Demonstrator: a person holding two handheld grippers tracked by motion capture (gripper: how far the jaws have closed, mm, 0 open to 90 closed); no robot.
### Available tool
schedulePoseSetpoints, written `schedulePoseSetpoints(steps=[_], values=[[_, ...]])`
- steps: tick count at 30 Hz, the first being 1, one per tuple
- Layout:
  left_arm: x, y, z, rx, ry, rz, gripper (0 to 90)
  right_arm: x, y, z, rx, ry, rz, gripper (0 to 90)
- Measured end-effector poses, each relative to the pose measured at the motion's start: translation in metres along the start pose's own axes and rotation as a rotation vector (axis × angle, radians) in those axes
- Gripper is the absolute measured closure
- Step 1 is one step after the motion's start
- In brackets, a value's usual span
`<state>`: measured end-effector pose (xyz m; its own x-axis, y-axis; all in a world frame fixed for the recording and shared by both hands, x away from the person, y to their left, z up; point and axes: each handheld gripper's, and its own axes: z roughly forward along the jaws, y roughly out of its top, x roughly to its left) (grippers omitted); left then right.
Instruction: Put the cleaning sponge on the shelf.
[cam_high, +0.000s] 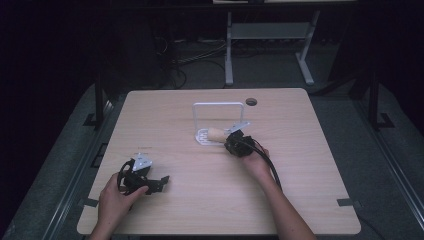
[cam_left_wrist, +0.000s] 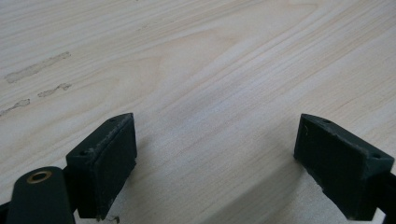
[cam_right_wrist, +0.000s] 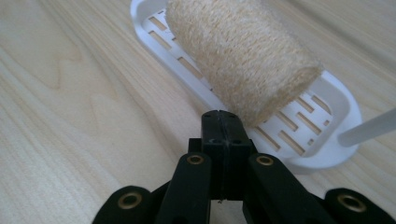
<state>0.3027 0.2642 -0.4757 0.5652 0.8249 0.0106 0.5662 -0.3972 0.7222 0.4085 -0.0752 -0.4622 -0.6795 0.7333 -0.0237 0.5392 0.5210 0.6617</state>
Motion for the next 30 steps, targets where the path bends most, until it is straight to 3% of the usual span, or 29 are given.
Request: schedulePoseSetpoints(steps=[16, 30], values=[[0.0, 0.0, 0.0, 0.0, 0.0, 0.0, 12.5, -0.015, -0.002, -0.004, -0.021, -0.052, 0.034, 89.8], [0.0, 0.0, 0.0, 0.002, 0.0, 0.002, 12.5, -0.011, -0.008, -0.02, -0.038, -0.026, 0.027, 89.7]])
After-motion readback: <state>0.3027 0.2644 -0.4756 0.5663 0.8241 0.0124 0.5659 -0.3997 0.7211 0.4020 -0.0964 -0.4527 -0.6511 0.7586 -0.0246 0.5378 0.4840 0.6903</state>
